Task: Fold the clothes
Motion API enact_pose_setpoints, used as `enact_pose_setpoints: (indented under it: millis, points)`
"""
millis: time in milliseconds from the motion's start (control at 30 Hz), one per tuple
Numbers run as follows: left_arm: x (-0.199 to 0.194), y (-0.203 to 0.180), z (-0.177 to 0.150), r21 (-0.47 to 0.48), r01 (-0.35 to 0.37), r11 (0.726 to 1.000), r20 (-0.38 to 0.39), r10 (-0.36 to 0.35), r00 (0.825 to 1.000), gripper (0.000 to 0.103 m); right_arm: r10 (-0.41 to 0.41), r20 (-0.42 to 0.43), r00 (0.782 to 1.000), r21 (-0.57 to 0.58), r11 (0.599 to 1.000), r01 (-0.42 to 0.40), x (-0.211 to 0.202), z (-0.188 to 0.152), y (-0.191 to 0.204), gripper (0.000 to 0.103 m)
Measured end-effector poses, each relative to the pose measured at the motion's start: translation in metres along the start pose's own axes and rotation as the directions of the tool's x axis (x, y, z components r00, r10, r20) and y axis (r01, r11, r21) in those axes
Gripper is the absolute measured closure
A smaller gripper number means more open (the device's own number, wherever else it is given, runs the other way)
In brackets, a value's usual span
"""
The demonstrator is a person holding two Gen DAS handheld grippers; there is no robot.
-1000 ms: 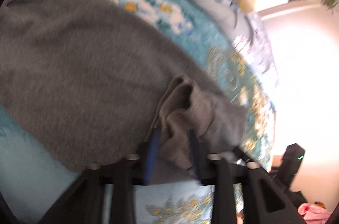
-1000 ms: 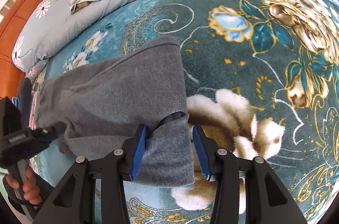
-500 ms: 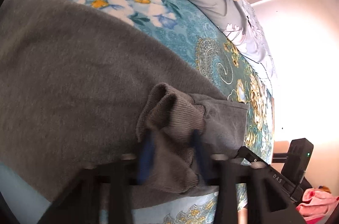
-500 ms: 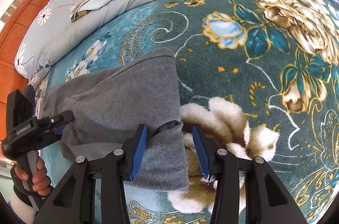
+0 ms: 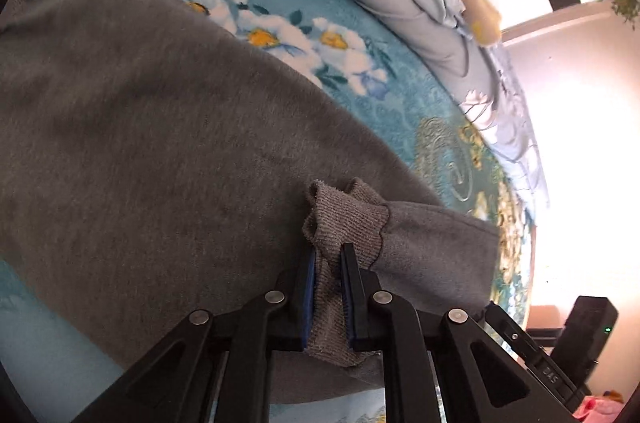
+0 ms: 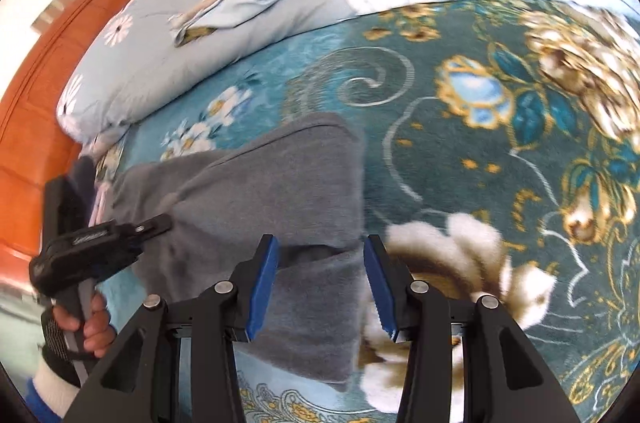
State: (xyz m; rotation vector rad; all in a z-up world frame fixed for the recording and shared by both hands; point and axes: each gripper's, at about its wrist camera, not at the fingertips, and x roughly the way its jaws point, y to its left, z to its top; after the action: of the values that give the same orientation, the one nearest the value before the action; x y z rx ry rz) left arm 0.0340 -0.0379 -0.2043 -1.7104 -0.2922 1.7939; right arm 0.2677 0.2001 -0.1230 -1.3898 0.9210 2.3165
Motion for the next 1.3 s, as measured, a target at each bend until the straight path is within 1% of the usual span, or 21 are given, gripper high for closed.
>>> enact_pose_setpoints:
  millis: [100, 267, 333, 433, 467, 533, 600, 633, 700, 733, 767, 800, 833, 867, 933, 1033, 1067, 1100, 1167, 1267, 1300]
  points:
    - [0.004, 0.0, -0.002, 0.007, -0.021, 1.0, -0.01, 0.021, 1.0, 0.085, -0.037, -0.039, 0.999, -0.024, 0.999, 0.036, 0.013, -0.004, 0.004, 0.057]
    - [0.002, 0.003, -0.003, -0.028, 0.033, 0.999, -0.01, -0.033, 0.999, 0.081, -0.063, -0.086, 0.994, 0.032, 0.997, 0.066, 0.03, -0.008, -0.007, 0.057]
    - [-0.004, 0.003, -0.002, -0.046, 0.051, 0.998, -0.007, -0.052, 0.999, 0.068, -0.065, -0.091, 0.994, 0.034, 0.997, 0.069, 0.031, -0.007, -0.007, 0.057]
    - [-0.02, 0.01, 0.003, -0.103, 0.08, 0.991, 0.041, -0.076, 0.996, 0.054, -0.068, -0.09, 0.994, 0.028, 0.997, 0.071, 0.028, -0.003, -0.007, 0.057]
    - [-0.029, 0.015, 0.003, -0.13, 0.096, 0.987, 0.072, -0.087, 0.994, 0.052, -0.068, -0.092, 0.994, 0.031, 0.997, 0.071, 0.026, -0.003, -0.007, 0.057]
    - [-0.054, 0.028, 0.006, -0.196, 0.108, 0.975, 0.175, -0.073, 0.982, 0.045, -0.07, -0.094, 0.993, 0.031, 0.997, 0.073, 0.024, 0.0, -0.007, 0.057]
    - [-0.076, 0.041, 0.009, -0.259, 0.065, 0.964, 0.267, 0.007, 0.964, 0.039, -0.076, -0.092, 0.993, 0.022, 0.997, 0.078, 0.021, 0.003, -0.005, 0.057]
    - [-0.089, 0.049, 0.009, -0.296, 0.025, 0.955, 0.306, 0.07, 0.95, 0.035, -0.08, -0.086, 0.993, 0.012, 0.997, 0.081, 0.019, 0.004, -0.002, 0.057]
    - [-0.113, 0.066, 0.011, -0.373, -0.043, 0.927, 0.363, 0.188, 0.913, 0.026, -0.086, -0.077, 0.993, -0.009, 0.996, 0.085, 0.014, 0.006, 0.003, 0.057]
    - [-0.123, 0.078, 0.011, -0.417, -0.056, 0.907, 0.377, 0.229, 0.898, 0.019, -0.087, -0.073, 0.994, -0.018, 0.996, 0.086, 0.012, 0.008, 0.006, 0.057]
    - [-0.132, 0.089, 0.011, -0.464, -0.061, 0.884, 0.383, 0.262, 0.886, 0.016, -0.089, -0.069, 0.994, -0.028, 0.996, 0.087, 0.01, 0.009, 0.01, 0.057]
    - [-0.14, 0.102, 0.011, -0.516, -0.06, 0.854, 0.382, 0.293, 0.876, 0.01, -0.092, -0.066, 0.994, -0.038, 0.995, 0.09, 0.009, 0.011, 0.014, 0.057]
    - [-0.146, 0.115, 0.01, -0.564, -0.058, 0.824, 0.377, 0.319, 0.869, 0.002, -0.095, -0.063, 0.993, -0.048, 0.995, 0.092, 0.008, 0.013, 0.018, 0.057]
    - [-0.148, 0.128, 0.009, -0.609, -0.057, 0.791, 0.363, 0.342, 0.867, 0.0, -0.099, -0.06, 0.993, -0.058, 0.994, 0.096, 0.008, 0.015, 0.023, 0.057]
    - [-0.148, 0.152, 0.006, -0.687, -0.039, 0.725, 0.332, 0.361, 0.871, 0.0, -0.103, -0.054, 0.993, -0.075, 0.992, 0.098, 0.007, 0.017, 0.034, 0.057]
    - [-0.137, 0.175, 0.004, -0.747, 0.049, 0.663, 0.321, 0.295, 0.9, 0.0, -0.109, -0.045, 0.993, -0.109, 0.989, 0.104, 0.005, 0.021, 0.053, 0.057]
    - [-0.133, 0.178, 0.006, -0.753, 0.053, 0.655, 0.317, 0.292, 0.902, 0.0, -0.112, -0.043, 0.993, -0.122, 0.987, 0.106, 0.005, 0.022, 0.059, 0.057]
    - [-0.131, 0.18, 0.008, -0.751, 0.05, 0.659, 0.318, 0.293, 0.902, 0.0, -0.117, -0.039, 0.992, -0.136, 0.984, 0.111, 0.005, 0.024, 0.067, 0.057]
    - [-0.127, 0.181, 0.014, -0.728, 0.069, 0.682, 0.339, 0.271, 0.901, 0.0, -0.132, -0.035, 0.991, -0.166, 0.978, 0.124, 0.004, 0.026, 0.082, 0.057]
    - [-0.117, 0.186, 0.018, -0.7, 0.127, 0.703, 0.365, 0.199, 0.91, 0.0, -0.158, -0.031, 0.987, -0.21, 0.966, 0.148, 0.004, 0.03, 0.105, 0.057]
    - [-0.117, 0.189, 0.019, -0.697, 0.151, 0.701, 0.374, 0.175, 0.911, 0.001, -0.168, -0.031, 0.985, -0.222, 0.962, 0.157, 0.004, 0.031, 0.113, 0.057]
